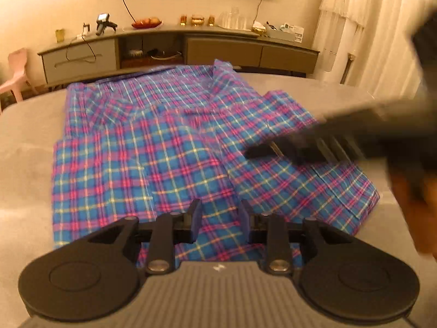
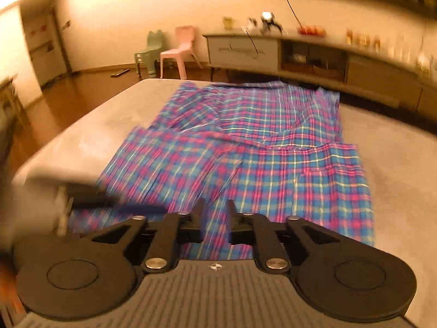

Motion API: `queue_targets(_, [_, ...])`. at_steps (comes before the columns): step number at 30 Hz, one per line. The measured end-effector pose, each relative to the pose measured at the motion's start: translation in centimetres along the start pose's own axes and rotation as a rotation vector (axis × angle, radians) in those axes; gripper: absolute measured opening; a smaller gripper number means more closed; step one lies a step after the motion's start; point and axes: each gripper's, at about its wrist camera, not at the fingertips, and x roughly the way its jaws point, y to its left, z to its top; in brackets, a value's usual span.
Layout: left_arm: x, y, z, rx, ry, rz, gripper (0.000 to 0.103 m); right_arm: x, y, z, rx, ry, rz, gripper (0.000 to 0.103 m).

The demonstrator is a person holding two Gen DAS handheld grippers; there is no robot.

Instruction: Fold clothes

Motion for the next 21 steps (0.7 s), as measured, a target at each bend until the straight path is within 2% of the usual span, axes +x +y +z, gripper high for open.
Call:
queue_targets(1, [-0.1,0.1,0.0,0.001,-0.005,-0.006,0.029,0.9,-0.7,0.9,0.038,0.01,0.01,0.029])
queue_targets(2, [-0.3,0.2,0.0,0.0,-0.01,-0.013,0.029,1.8,-1.4,1.5,0.08,0.034,0.054,0.046])
queue_targets(4, [-0.4,0.3,-0.2,0.003,-0.012,-0.026,0.029,4.3,-2.0,2.2,0.144,0.106,0.133,0.061])
queue_targets(5, [-0.5,0.4,-0.3,0.005,-0.013,-0.032,0.029,5.6,-2.3,2.6,0.174,0.143,0.171,0.056])
queue_targets(6, [-0.7,0.4,-0.3,0.009,-0.018,-0.042,0.029,6.4,-1.9,2.8,0.146,0.157,0.171,0.045])
queue_targets(7, [-1.0,0.4,-0.3,0.012,-0.028,-0.059,0.029,6.6,-1.3,3.2,0.098,0.139,0.19,0.01])
queue_targets(8, [-1.2,0.4,-0.3,0.016,-0.04,-0.077,0.03,6.6,-0.6,3.7,0.049,0.115,0.215,0.003])
queue_targets(11, [-0.5,0.5,-0.3,0.021,-0.026,-0.088,0.03,6.3,0.8,4.7,-0.036,0.039,0.189,0.003])
queue_targets(14, [1.1,0.4,-0.3,0.011,0.013,-0.074,0.031,8.2,1.3,4.3,-0.14,0.083,0.051,0.006])
queue_targets(15, [1.2,0.2,-0.1,0.014,0.012,-0.07,0.032,8.2,1.0,4.1,-0.139,0.089,0.037,0.007])
queue_targets(16, [1.4,0.0,0.2,0.015,0.015,-0.067,0.031,8.0,0.6,3.9,-0.128,0.091,0.032,0.013])
queue_targets(17, [1.2,0.0,0.5,0.009,0.009,-0.068,0.031,6.9,0.1,3.9,-0.1,0.07,0.02,0.023])
queue_targets(19, [0.4,0.0,1.2,-0.007,-0.022,-0.079,0.031,2.6,-1.0,3.2,-0.043,-0.025,0.018,0.032])
queue_targets(21, [-0.4,0.0,1.8,-0.015,-0.058,-0.087,0.033,-1.7,-2.2,1.8,-0.004,-0.097,0.016,0.032])
